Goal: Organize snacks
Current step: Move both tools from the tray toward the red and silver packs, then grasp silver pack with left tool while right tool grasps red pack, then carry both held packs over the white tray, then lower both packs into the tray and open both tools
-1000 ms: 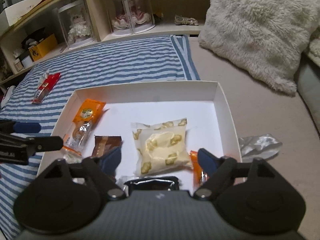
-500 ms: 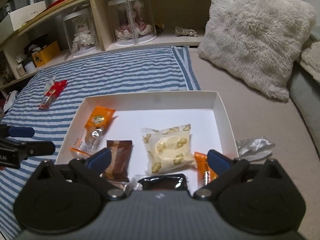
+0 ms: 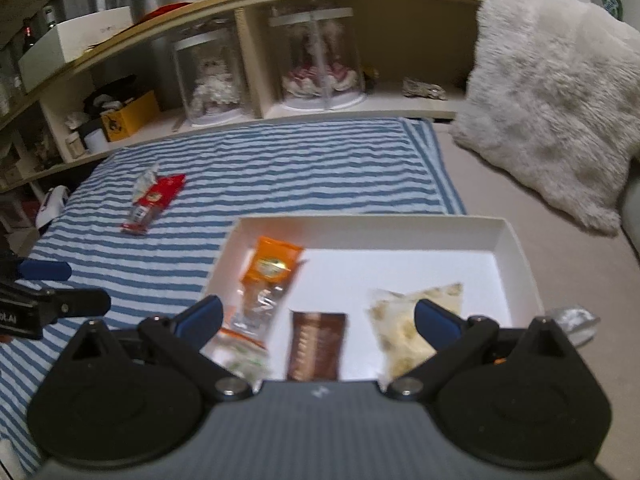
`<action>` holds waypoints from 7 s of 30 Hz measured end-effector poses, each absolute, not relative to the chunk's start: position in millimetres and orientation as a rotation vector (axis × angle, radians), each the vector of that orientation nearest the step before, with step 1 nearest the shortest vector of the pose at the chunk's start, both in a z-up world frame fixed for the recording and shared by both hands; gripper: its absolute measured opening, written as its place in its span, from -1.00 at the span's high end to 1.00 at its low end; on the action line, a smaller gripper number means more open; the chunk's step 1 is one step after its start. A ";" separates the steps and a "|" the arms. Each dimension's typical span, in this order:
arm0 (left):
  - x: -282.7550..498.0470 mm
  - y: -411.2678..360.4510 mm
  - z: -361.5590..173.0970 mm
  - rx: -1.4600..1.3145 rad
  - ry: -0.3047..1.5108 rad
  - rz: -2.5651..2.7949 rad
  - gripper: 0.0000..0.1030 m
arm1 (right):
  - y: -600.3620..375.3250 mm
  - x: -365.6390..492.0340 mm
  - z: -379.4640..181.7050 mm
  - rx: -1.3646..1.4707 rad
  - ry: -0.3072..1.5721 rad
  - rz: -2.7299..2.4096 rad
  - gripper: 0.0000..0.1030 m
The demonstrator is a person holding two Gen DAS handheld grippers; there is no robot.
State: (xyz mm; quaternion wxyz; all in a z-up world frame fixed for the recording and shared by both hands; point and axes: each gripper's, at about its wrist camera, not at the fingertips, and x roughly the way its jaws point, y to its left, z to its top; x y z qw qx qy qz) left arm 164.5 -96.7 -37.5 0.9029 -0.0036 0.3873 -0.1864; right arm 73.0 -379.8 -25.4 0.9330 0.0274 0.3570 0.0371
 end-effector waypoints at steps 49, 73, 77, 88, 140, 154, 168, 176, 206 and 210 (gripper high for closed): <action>435.4 23.1 -108.7 -0.455 0.973 -0.239 -0.98 | -165.5 298.2 -115.5 0.361 0.701 0.370 -0.77; 368.1 -8.6 -82.7 -0.182 0.917 -0.175 0.03 | -190.5 254.6 -96.3 0.146 0.838 0.492 0.10; 344.2 -5.8 -77.4 -0.119 0.907 -0.187 0.03 | -193.6 247.5 -93.4 0.132 0.847 0.448 -0.05; 302.9 11.2 -72.5 -0.081 0.903 -0.173 0.03 | -171.7 270.1 -113.4 0.139 0.923 0.345 -0.06; 201.0 -211.9 -33.2 -0.135 0.854 -0.534 0.03 | -475.8 91.4 -37.8 0.110 0.712 0.078 0.20; 217.4 -270.7 -72.1 -0.153 0.931 -0.601 0.03 | -487.8 129.4 -85.4 -0.252 0.711 -0.101 0.20; 242.9 -293.3 -103.3 -0.125 0.971 -0.572 0.03 | -500.1 147.1 -102.9 0.015 0.752 0.026 0.21; 261.6 -314.3 -107.5 -0.074 0.950 -0.550 0.03 | -545.5 154.4 -107.9 0.188 0.744 -0.019 0.22; 251.2 -310.4 -104.1 0.001 0.976 -0.537 -0.70 | -523.7 139.5 -76.2 0.153 0.792 0.035 -0.26; 242.3 -306.1 -94.5 -0.009 0.966 -0.542 -0.92 | -520.2 124.3 -67.9 0.143 0.784 0.031 -0.47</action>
